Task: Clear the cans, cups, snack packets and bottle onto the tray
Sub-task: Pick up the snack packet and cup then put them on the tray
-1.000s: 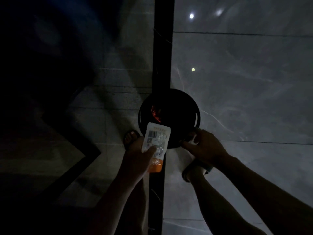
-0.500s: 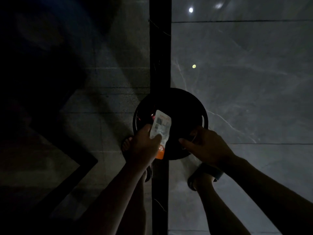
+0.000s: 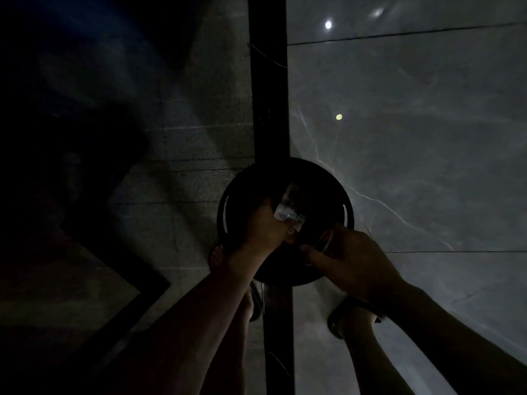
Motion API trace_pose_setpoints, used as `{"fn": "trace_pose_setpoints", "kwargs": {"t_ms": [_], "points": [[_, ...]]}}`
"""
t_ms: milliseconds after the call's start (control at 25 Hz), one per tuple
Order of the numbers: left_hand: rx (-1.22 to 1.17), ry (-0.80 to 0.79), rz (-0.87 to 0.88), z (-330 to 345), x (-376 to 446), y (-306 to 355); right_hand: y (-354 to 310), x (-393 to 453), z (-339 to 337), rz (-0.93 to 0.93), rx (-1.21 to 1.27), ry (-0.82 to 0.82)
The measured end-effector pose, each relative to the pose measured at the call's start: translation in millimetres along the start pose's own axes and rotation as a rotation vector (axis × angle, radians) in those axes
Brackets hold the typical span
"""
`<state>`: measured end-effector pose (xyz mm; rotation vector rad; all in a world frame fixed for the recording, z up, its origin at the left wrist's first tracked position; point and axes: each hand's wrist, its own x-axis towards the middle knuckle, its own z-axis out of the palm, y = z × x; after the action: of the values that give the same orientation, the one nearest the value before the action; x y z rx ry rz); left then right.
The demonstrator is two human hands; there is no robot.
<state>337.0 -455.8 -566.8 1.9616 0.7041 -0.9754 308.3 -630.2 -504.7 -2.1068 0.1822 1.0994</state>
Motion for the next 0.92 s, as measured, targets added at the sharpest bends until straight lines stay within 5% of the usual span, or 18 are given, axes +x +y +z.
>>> {"fn": "trace_pose_setpoints", "kwargs": {"t_ms": [360, 640, 920], "points": [[0.665, 0.213, 0.497, -56.3, -89.9, -11.6, -10.7, -3.4, -4.7, 0.110, -0.010, -0.022], [0.848, 0.109, 0.448, -70.2, -76.8, -36.9, -36.3, -16.5, -11.6, 0.113, -0.087, 0.032], [0.811, 0.115, 0.423, -65.3, -80.2, -31.7, -43.8, -5.7, -11.1, 0.055, -0.549, 0.251]]}}
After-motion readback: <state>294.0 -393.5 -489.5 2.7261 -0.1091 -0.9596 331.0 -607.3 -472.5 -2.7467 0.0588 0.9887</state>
